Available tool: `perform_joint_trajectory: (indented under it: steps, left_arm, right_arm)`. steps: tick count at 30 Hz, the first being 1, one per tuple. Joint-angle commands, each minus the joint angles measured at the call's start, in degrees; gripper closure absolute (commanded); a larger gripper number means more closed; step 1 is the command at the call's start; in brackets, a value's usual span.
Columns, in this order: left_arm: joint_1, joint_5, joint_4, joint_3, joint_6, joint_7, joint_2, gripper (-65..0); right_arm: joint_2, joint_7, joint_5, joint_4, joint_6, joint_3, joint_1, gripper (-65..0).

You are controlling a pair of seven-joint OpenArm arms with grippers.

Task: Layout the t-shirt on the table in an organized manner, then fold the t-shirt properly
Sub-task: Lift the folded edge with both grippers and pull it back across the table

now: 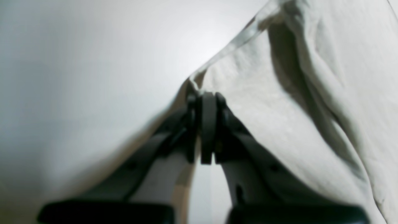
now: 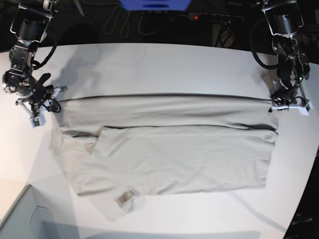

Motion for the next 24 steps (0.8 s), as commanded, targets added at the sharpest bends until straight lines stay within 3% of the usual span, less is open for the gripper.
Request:
perform_joint_trajectory:
  steps: [1,8,13,18,24]
  left_arm:
    - [-0.25,-0.09,2.28,-0.26,-0.08,-1.13,-1.07,-0.1]
    - [1.24,-0.09,13.00,-0.26,-0.08,-0.96,0.51,-0.1]
    - [-0.69,-0.18,16.78,-0.26,-0.08,-0.96,0.95,-0.1]
    - [-1.92,-7.74,21.71,-2.11,-0.08,-1.05,1.21,-0.1]
    - [-3.15,-12.49,24.26,-3.34,-0.08,-0.87,0.51,-0.1]
  right_arm:
    - [1.43,-1.86,-1.48,1.40,0.38,0.22,0.12,0.0]
    - [1.34,-2.03,-1.48,11.77,0.38,-0.05,0.47,0.0]
    - [1.25,-2.03,-1.48,14.23,0.38,-0.40,5.48,0.0]
    - [0.90,-2.03,-1.22,18.71,0.38,1.98,7.76,0.0]
    - [-3.06,-2.03,-1.22,25.92,0.38,4.17,7.15,0.0]
